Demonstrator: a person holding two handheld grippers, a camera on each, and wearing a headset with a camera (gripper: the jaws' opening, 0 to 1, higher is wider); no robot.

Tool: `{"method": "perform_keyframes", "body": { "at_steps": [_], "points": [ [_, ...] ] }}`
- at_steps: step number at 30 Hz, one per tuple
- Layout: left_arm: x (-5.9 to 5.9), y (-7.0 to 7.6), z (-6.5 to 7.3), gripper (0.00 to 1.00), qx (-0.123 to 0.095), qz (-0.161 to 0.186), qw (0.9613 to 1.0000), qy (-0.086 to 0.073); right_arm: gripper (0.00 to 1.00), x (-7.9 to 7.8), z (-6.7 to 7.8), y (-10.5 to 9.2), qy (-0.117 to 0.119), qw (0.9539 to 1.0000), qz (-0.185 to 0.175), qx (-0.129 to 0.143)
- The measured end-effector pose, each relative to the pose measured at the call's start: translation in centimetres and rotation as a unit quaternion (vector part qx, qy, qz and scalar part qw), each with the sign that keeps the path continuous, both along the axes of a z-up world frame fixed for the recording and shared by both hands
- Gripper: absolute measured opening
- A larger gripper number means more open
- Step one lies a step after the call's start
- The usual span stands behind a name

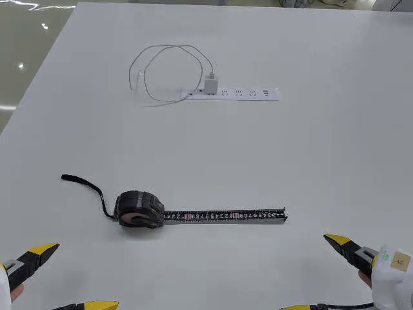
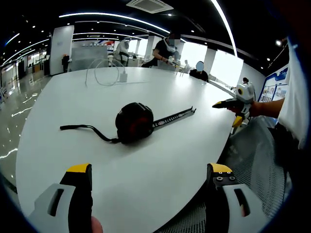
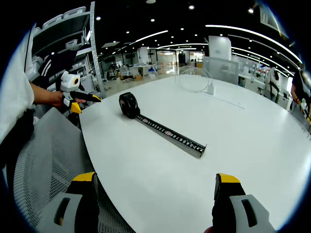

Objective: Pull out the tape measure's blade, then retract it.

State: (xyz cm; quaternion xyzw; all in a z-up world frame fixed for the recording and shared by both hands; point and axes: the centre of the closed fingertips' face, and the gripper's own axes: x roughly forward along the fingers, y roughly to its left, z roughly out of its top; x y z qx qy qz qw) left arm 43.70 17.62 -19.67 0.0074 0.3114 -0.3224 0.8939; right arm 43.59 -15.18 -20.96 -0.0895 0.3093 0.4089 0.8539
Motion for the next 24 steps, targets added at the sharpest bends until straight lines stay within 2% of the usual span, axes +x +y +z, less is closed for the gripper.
{"method": "perform_keyframes", "body": {
  "at_steps": [24],
  "points": [
    [0.16,0.32,0.11,0.95,0.003,0.002,1.0000,-0.002,0.99,-0.24,-0.13,-0.05,0.003,1.0000,-0.002,0.000]
  ]
}}
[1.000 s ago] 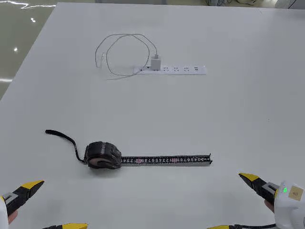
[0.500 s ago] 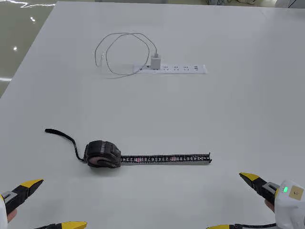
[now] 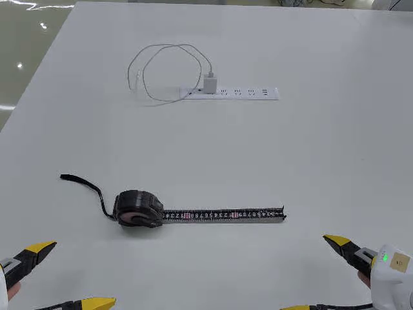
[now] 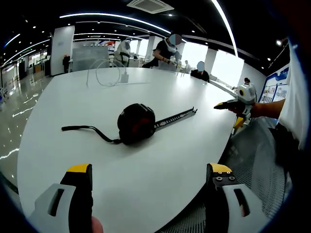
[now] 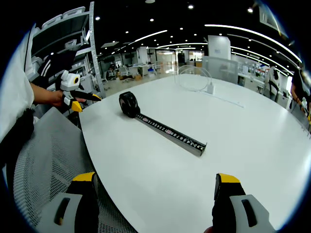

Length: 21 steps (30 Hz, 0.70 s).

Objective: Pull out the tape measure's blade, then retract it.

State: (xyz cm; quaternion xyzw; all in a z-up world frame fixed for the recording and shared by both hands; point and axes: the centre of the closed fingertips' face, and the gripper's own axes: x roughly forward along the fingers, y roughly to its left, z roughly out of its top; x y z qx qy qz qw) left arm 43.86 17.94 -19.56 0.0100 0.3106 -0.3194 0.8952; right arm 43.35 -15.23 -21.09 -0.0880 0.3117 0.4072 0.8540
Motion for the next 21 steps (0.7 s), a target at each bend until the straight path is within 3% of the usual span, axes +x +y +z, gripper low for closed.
{"method": "perform_keyframes", "body": {
  "at_steps": [21],
  "points": [
    [0.55,0.03,0.14,0.95,0.005,-0.001,1.0000,-0.004,0.99,0.48,-0.03,0.18,-0.001,1.0000,0.004,-0.002]
  ]
}}
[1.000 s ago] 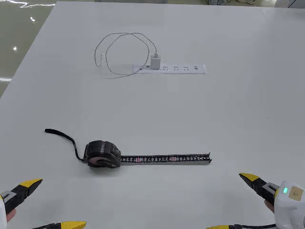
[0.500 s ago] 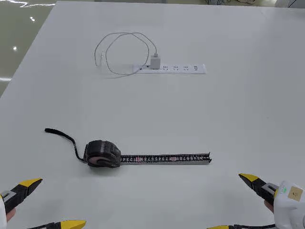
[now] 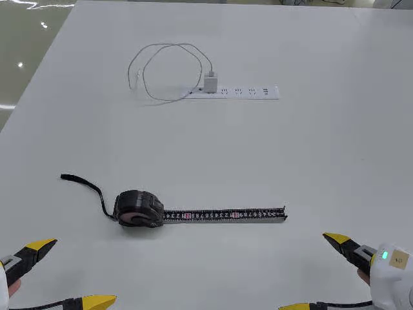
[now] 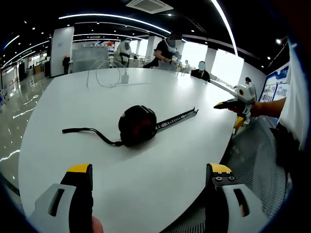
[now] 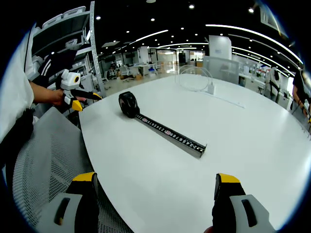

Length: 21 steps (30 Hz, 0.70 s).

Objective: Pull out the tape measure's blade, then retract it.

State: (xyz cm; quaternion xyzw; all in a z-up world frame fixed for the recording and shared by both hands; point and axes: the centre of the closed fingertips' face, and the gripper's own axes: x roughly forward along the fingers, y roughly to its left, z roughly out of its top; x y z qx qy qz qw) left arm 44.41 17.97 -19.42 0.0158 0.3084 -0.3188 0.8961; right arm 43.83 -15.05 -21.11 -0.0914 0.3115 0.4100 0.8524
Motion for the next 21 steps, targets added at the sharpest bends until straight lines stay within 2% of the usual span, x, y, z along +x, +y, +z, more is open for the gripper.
{"method": "perform_keyframes", "body": {
  "at_steps": [14,21],
  "points": [
    [0.10,-0.19,-0.02,0.95,-0.002,-0.002,1.0000,0.000,0.99,0.01,-0.03,-0.06,0.000,1.0000,0.001,-0.001],
    [0.53,-0.70,0.25,0.94,-0.002,-0.008,1.0000,-0.003,0.99,0.64,0.18,-0.09,-0.004,1.0000,0.005,-0.003]
  ]
}}
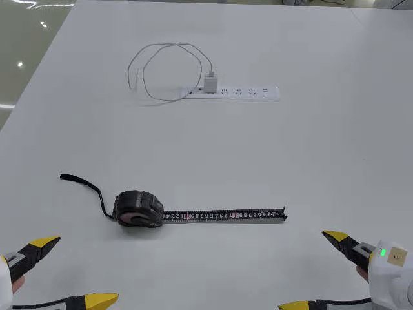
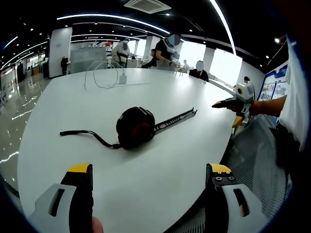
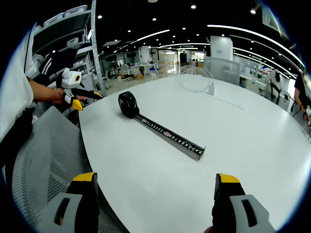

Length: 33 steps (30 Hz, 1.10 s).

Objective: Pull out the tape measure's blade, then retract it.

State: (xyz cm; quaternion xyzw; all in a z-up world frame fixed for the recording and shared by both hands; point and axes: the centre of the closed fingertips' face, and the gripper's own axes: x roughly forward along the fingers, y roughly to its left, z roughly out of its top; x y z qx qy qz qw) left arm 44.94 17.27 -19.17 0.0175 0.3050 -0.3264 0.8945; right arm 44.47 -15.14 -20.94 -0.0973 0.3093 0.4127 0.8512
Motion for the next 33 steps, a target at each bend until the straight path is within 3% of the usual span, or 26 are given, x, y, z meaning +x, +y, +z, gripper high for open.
{"method": "perform_keyframes", "body": {
  "at_steps": [33],
  "points": [
    [3.5,-2.9,-0.5,0.94,-0.006,0.005,1.0000,0.001,0.98,2.3,-0.2,0.1,-0.005,0.9998,0.019,-0.005]
  ]
}}
